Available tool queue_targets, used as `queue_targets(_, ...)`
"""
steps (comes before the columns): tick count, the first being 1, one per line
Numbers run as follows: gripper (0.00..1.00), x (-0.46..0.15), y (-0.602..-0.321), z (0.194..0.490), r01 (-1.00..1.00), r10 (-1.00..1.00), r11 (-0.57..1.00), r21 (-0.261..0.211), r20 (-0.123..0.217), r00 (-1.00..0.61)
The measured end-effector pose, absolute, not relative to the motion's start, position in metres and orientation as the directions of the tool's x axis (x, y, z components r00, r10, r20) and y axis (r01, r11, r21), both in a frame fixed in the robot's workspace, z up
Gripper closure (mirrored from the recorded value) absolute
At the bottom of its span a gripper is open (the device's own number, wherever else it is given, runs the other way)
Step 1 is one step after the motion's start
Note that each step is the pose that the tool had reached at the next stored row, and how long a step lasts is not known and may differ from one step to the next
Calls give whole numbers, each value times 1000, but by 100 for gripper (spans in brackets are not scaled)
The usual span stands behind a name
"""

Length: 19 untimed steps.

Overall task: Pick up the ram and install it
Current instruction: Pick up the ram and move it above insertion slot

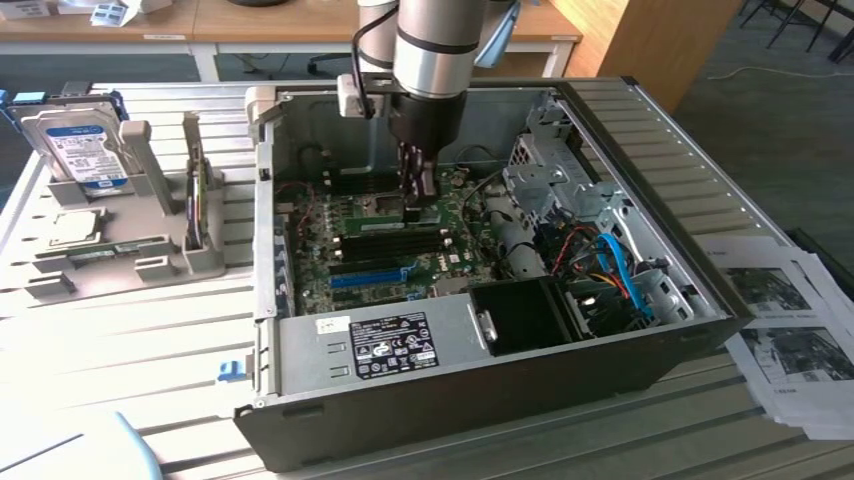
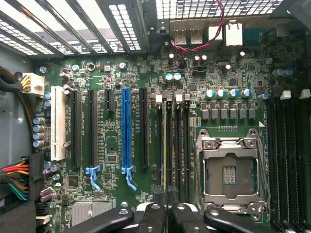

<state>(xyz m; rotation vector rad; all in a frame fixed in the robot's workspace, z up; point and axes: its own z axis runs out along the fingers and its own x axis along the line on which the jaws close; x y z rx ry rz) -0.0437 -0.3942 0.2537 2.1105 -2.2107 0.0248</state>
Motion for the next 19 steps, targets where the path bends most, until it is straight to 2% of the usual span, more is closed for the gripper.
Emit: queue_targets(19,89,-42,-394,251,-999,-997,11,47,72,-7)
